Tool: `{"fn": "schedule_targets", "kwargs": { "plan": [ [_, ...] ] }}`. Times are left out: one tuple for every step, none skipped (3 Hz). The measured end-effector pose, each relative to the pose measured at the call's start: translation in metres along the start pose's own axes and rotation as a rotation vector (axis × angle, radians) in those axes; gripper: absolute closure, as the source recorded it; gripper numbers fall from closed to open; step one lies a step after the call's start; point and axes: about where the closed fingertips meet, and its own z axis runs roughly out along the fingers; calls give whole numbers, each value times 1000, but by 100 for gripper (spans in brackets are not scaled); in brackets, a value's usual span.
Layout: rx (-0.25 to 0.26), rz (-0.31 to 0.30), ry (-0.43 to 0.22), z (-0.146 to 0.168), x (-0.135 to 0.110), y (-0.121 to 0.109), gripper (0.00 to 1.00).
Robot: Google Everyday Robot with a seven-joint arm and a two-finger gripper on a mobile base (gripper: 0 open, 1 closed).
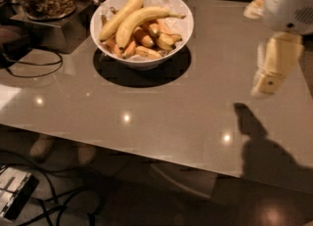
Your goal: Pick banana from white bowl
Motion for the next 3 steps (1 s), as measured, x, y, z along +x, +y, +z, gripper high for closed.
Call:
{"fn": "schedule_targets", "kwargs": {
  "plan": [
    [2, -74, 1, -1, -24, -21, 0],
    [9, -136, 0, 3, -49, -36, 0],
    [26, -138, -10, 3, -53, -40, 0]
  ]
}}
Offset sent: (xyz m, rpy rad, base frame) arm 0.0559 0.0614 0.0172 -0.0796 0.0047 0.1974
